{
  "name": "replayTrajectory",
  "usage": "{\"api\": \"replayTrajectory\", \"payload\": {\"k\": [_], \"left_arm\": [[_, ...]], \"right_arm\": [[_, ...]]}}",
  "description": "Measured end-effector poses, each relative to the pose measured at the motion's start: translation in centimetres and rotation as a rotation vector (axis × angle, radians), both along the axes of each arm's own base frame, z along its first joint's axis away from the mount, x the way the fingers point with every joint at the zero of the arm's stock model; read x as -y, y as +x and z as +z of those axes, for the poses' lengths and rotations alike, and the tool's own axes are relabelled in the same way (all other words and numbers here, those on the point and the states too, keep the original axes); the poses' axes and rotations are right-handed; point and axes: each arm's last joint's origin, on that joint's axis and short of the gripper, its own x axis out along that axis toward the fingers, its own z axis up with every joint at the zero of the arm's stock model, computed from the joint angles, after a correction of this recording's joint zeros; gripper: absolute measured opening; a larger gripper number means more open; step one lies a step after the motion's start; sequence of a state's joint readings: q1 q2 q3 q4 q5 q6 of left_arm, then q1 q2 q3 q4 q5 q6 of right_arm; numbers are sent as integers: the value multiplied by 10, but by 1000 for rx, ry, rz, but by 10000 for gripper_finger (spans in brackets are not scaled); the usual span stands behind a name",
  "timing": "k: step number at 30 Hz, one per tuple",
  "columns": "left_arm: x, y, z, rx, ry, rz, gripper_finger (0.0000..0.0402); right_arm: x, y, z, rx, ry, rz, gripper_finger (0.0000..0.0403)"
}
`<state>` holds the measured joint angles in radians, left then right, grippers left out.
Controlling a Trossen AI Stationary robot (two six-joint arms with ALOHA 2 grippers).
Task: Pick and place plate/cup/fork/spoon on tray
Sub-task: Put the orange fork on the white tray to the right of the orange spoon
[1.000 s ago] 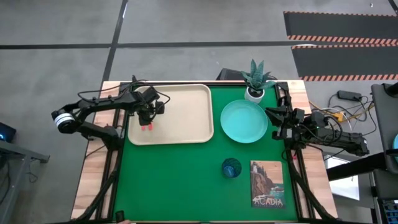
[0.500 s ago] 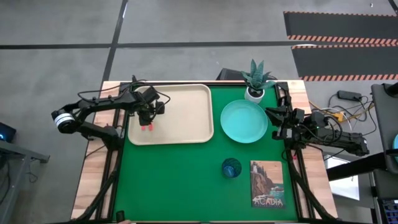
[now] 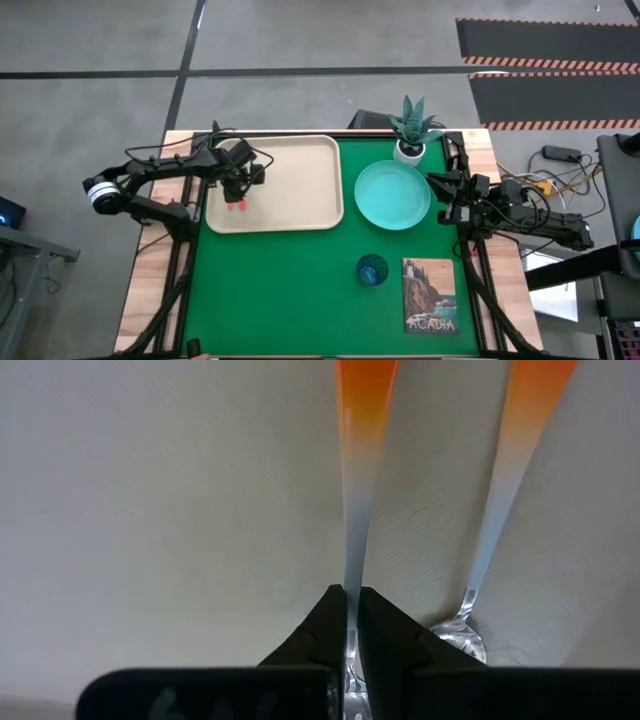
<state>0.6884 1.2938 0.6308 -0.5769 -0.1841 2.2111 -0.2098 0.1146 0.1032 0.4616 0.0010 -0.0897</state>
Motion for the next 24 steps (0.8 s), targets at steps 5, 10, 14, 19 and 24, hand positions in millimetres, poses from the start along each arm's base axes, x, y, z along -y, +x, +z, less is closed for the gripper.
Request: {"api": "replayTrajectory", "payload": {"k": [5, 10, 14, 19, 24], "left_arm": [[0, 0, 0, 1, 1, -1, 0], [0, 0, 0, 0, 1, -1, 0], [0, 0, 0, 0, 1, -1, 0], [-1, -1, 0, 0, 1, 6, 0], [-2, -2, 0, 1, 0, 13, 0]], "right_arm": [[0, 0, 0, 0, 0, 0, 43], [0, 0, 0, 0, 0, 0, 43], [0, 0, 0, 0, 0, 0, 43], [0, 0, 0, 0, 0, 0, 43], [0, 0, 0, 1, 0, 0, 43]]}}
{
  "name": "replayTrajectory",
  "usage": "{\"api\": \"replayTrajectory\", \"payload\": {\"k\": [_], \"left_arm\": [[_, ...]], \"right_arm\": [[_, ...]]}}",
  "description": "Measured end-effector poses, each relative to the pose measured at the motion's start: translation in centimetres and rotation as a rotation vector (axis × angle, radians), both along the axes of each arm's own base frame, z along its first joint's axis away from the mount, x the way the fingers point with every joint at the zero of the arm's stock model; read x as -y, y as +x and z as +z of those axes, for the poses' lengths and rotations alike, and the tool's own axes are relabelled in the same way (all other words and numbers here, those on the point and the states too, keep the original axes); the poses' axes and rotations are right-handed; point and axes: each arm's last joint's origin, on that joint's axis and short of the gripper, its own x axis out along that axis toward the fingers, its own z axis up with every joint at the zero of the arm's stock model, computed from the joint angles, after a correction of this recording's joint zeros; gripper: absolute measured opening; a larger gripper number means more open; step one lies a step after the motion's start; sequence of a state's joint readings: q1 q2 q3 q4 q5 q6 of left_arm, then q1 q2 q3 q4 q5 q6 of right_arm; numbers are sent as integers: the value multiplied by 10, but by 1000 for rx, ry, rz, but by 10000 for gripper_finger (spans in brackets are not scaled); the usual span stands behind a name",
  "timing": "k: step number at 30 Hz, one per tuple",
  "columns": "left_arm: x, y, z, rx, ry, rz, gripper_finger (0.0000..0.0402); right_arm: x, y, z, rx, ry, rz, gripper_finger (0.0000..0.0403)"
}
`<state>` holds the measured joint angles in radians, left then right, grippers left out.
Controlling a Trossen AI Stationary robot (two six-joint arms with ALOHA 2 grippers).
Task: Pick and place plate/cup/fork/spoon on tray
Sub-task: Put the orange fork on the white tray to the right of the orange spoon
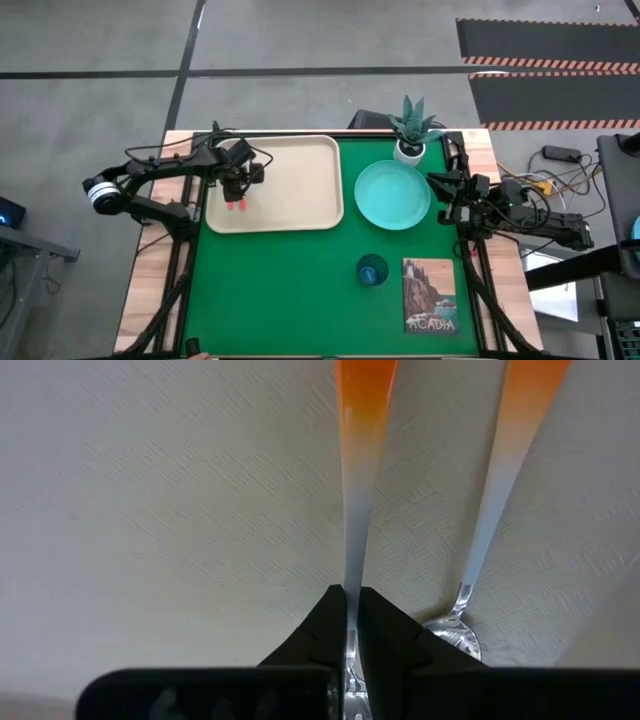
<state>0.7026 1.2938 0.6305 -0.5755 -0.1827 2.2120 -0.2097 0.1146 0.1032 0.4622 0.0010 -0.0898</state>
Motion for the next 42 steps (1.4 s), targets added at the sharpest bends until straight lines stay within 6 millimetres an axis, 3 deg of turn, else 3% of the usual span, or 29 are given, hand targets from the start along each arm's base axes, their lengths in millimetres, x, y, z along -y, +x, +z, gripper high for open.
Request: {"api": "replayTrajectory", "payload": {"k": [42], "left_arm": [[2, -2, -3, 20, -40, -4, 0]], "right_arm": [[0, 0, 0, 0, 0, 0, 43]]}}
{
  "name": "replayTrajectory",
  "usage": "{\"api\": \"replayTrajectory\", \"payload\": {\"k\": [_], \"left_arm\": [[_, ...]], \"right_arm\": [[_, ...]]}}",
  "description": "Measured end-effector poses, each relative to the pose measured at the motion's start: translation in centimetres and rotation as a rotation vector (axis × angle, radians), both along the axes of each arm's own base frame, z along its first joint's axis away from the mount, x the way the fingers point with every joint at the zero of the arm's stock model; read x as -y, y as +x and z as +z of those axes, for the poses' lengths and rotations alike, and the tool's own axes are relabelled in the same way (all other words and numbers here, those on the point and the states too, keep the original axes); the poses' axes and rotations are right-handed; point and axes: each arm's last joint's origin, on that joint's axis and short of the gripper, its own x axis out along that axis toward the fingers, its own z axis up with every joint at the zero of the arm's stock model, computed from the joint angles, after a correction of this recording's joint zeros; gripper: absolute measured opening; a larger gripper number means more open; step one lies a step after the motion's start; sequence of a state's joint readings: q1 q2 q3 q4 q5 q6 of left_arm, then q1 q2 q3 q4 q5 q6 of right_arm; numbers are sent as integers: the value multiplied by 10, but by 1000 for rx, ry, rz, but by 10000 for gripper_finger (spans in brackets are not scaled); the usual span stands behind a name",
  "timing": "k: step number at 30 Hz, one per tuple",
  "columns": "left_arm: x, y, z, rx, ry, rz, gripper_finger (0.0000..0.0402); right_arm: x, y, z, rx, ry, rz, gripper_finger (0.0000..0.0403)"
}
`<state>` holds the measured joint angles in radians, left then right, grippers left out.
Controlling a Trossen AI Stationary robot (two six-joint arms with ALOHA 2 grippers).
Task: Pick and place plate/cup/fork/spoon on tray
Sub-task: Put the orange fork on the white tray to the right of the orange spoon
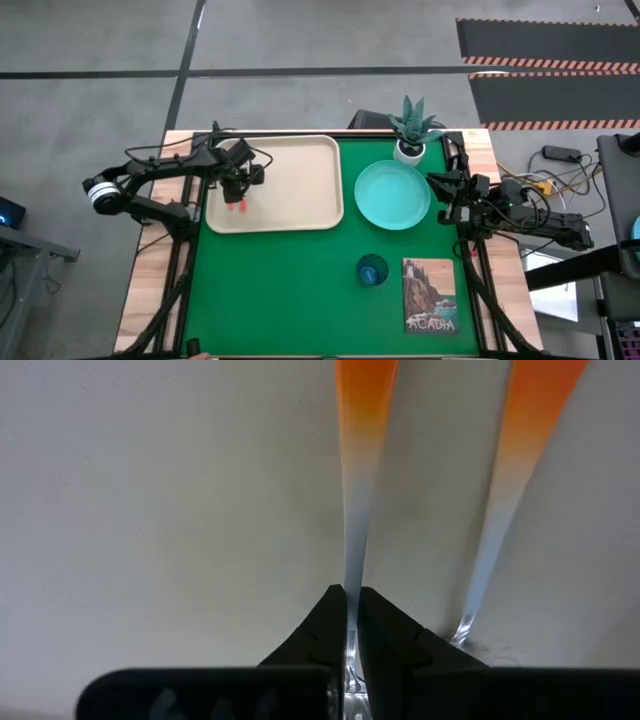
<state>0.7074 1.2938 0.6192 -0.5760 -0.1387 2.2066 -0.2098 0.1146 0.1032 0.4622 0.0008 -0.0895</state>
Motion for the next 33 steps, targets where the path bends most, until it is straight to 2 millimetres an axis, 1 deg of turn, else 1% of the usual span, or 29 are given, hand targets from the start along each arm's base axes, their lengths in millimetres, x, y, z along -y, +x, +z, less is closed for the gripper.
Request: {"api": "replayTrajectory", "payload": {"k": [10, 18, 26, 33], "left_arm": [[2, -3, -8, 2, 4, -6, 0], [-1, 0, -6, 32, 30, -4, 0], [-3, -4, -7, 23, 24, 16, 0], [-5, -3, -5, 30, 33, 15, 0]], "right_arm": [[0, 0, 0, 0, 0, 0, 43], [0, 0, 0, 0, 0, 0, 43], [0, 0, 0, 0, 0, 0, 43], [0, 0, 0, 0, 0, 0, 43]]}}
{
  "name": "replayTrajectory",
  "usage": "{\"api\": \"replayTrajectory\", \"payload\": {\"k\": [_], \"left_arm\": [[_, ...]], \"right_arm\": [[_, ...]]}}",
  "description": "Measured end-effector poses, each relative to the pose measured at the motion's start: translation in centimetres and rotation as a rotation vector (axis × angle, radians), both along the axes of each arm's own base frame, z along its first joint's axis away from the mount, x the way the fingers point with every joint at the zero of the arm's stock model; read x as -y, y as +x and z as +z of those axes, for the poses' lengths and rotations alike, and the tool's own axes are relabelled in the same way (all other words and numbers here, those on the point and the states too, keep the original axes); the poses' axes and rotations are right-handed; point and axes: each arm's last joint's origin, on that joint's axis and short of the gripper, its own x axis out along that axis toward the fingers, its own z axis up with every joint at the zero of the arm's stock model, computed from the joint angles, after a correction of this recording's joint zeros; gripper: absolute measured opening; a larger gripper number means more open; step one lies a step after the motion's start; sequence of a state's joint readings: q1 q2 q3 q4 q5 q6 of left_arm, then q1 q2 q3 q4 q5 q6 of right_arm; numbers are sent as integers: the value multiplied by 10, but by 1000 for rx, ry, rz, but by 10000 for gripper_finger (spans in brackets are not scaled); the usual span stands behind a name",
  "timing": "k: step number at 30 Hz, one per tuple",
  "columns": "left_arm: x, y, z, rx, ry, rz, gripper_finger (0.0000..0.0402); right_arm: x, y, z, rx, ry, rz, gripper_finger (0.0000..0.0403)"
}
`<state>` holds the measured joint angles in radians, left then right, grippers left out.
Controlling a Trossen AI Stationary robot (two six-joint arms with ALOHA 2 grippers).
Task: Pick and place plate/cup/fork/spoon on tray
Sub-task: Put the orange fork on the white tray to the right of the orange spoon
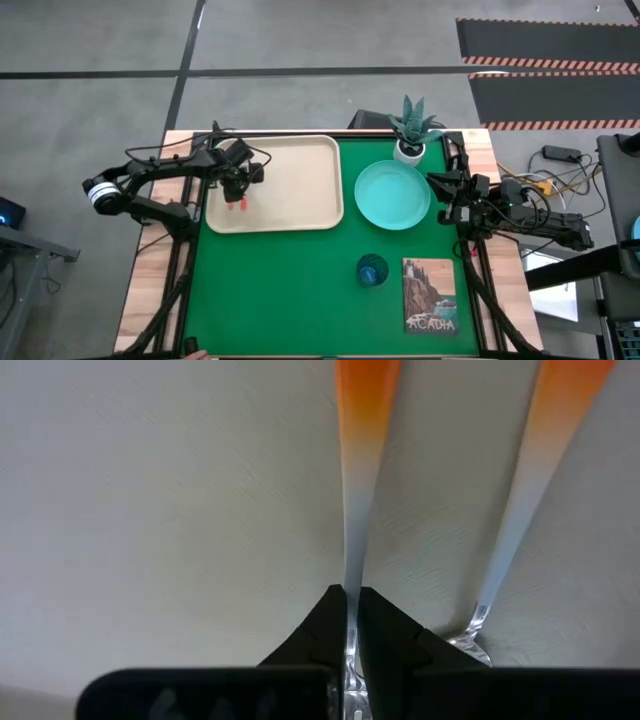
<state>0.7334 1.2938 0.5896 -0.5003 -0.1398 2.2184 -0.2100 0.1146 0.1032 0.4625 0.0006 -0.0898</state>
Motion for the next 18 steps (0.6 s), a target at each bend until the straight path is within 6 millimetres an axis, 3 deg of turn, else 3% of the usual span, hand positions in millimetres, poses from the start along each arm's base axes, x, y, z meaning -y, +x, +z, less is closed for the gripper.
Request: {"api": "replayTrajectory", "payload": {"k": [18], "left_arm": [[0, -1, -1, -9, 9, -18, 1]], "right_arm": [[0, 0, 0, 0, 0, 0, 43]]}}
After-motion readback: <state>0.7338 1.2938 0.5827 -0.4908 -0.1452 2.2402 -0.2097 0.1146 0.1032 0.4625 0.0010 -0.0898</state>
